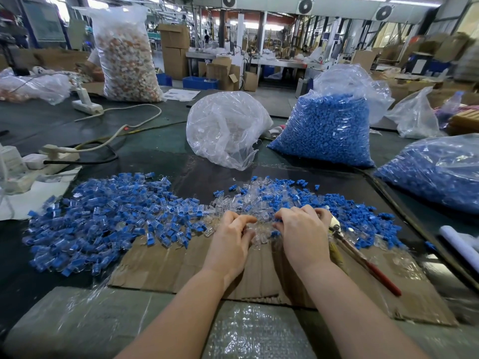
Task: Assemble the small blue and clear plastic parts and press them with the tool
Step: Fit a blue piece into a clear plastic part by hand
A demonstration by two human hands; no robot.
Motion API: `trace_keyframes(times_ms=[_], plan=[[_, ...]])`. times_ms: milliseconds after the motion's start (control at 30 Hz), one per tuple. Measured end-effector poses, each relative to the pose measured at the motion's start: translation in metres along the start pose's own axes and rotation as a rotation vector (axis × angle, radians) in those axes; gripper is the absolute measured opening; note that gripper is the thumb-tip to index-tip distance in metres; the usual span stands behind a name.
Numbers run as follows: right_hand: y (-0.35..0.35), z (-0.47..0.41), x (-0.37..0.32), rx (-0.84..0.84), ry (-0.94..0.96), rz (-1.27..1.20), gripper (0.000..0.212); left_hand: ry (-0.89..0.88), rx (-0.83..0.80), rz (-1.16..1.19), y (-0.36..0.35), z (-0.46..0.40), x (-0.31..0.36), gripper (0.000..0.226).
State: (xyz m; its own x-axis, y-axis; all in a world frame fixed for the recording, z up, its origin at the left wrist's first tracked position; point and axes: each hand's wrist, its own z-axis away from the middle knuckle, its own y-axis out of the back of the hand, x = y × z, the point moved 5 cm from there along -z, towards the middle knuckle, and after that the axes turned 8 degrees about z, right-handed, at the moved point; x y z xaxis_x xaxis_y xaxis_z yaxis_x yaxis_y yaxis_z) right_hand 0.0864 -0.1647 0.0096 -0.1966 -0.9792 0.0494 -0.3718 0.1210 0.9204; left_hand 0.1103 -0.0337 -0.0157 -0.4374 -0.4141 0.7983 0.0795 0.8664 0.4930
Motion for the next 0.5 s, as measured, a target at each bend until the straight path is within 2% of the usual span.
trace_keyframes(times_ms=[133, 233, 400, 500], plan=[[0.005, 0.004, -0.002, 0.041, 0.019, -0.027, 0.026, 0.034, 0.050, 0.024, 0.002, 0.001, -0.004, 0.013], [0.009, 0.015, -0.002, 0.131, -0.030, -0.197, 0.027, 0.073, 0.069, 0.062, 0.004, 0.001, -0.006, 0.013], [-0.001, 0.040, -0.003, 0.167, -0.087, -0.357, 0.034, 0.091, 0.091, 0.141, 0.005, 0.002, -0.007, 0.012], [0.003, 0.044, -0.001, 0.252, -0.085, -0.400, 0.026, 0.108, 0.094, 0.211, 0.007, 0.003, -0.008, 0.020]])
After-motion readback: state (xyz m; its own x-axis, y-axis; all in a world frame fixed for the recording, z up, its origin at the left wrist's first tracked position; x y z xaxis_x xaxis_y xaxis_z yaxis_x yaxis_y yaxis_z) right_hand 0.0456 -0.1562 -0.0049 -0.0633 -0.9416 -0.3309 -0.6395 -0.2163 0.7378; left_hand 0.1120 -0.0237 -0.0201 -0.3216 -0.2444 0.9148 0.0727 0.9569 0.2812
